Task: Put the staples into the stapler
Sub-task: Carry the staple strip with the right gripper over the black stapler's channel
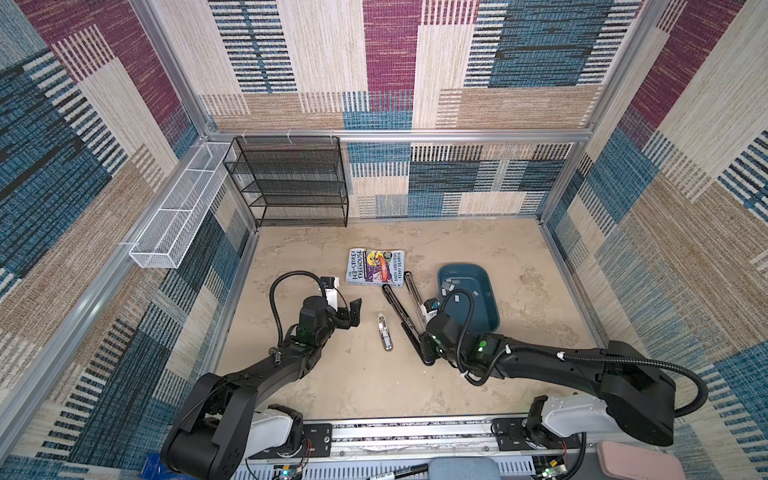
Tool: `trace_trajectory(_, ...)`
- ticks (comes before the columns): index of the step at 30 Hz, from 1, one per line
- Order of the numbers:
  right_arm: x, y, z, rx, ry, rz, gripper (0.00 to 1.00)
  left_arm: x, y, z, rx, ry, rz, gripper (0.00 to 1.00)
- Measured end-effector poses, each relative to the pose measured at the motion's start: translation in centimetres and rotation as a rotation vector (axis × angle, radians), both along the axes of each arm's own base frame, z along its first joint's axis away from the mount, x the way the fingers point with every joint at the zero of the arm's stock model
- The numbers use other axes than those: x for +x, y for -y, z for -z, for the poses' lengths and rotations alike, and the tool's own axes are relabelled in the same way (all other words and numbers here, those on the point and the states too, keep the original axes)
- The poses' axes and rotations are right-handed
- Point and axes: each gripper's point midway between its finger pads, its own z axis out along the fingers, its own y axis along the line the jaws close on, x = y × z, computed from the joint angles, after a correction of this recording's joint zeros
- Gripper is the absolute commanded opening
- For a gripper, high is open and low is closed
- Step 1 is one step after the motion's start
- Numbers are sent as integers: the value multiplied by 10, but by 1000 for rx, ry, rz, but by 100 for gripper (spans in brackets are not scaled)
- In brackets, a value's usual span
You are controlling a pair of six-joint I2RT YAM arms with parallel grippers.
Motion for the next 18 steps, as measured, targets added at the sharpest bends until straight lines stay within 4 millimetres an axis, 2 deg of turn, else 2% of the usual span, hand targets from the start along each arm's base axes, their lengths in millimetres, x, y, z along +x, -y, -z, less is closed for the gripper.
trace_trajectory(10, -9, 5, 5, -33, -22, 14, 7, 0, 0, 0, 0, 0, 1, 94)
trace_trajectory(18, -7, 10, 6, -55, -13, 30, 7, 0, 0, 0, 0, 0, 1, 94)
